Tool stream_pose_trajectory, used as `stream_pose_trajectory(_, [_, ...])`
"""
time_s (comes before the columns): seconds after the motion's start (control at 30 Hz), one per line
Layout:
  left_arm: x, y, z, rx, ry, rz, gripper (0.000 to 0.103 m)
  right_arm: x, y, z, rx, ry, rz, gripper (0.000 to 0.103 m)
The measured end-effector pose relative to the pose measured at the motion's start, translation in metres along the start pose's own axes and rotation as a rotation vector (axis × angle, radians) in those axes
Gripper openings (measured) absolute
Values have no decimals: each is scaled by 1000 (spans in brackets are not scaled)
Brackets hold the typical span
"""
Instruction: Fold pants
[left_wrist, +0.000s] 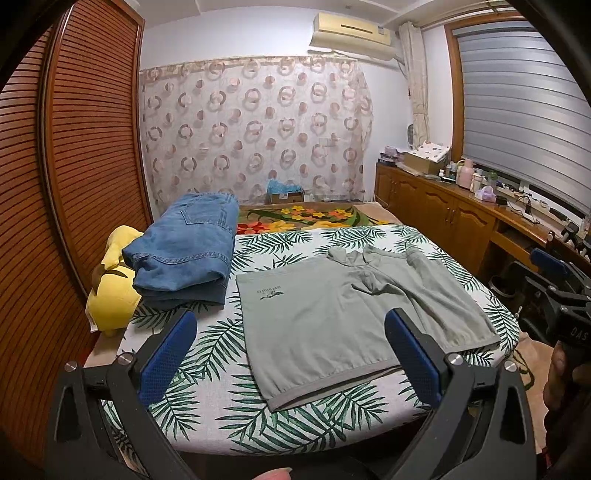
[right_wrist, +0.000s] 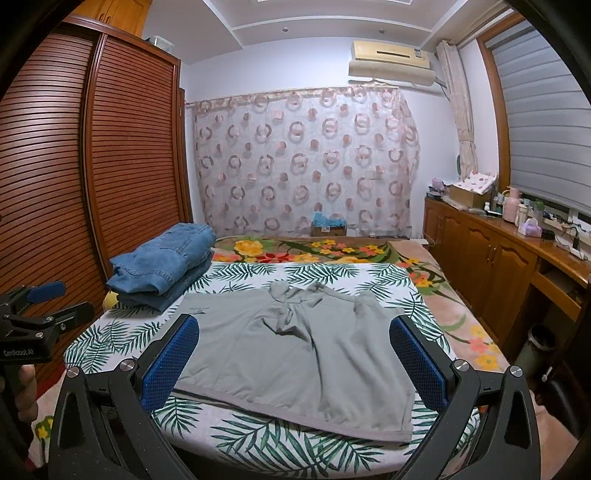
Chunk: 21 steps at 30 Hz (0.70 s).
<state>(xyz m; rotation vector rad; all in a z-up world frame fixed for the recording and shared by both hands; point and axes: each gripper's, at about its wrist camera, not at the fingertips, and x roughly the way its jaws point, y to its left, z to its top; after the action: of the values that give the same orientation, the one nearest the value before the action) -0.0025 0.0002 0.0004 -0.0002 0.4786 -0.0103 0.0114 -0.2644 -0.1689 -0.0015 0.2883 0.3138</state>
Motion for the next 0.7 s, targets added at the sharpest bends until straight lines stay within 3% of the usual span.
stream_pose_trajectory(0.7, [4,-3,-2,-1,3,-3,102,-1,2,0,-6,-7,2,103])
